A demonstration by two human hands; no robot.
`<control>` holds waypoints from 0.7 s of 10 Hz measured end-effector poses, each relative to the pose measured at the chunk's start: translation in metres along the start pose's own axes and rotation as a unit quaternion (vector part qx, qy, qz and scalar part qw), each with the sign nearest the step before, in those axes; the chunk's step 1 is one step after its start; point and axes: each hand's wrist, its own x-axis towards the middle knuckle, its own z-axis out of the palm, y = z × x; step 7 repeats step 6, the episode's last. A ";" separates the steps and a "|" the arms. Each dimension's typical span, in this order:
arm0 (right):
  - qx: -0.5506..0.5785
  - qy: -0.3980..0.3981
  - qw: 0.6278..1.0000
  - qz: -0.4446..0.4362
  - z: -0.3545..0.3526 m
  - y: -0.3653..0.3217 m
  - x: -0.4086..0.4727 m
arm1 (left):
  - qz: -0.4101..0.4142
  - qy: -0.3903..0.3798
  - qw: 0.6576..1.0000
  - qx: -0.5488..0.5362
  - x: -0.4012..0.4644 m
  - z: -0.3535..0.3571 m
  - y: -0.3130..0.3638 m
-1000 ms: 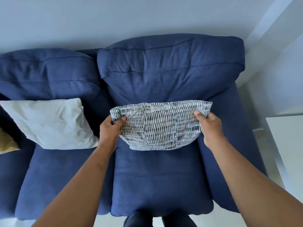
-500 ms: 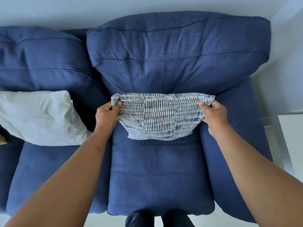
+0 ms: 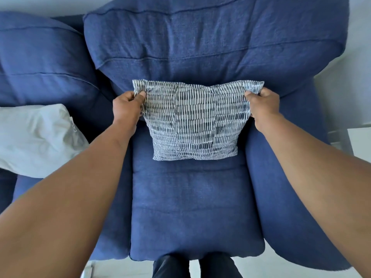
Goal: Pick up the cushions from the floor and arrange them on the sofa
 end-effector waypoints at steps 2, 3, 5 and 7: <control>-0.058 -0.023 0.997 0.041 0.004 -0.012 0.002 | -0.009 -0.017 0.998 0.060 0.006 0.004 0.001; -0.076 -0.034 0.996 0.043 0.003 -0.010 -0.006 | -0.012 -0.026 0.996 0.082 -0.004 0.005 -0.004; -0.084 -0.058 0.994 0.032 -0.008 0.005 -0.045 | -0.016 -0.018 0.990 0.140 -0.047 -0.006 -0.017; -0.084 -0.064 0.994 0.005 -0.016 0.024 -0.072 | -0.028 -0.001 0.980 0.197 -0.089 -0.016 -0.031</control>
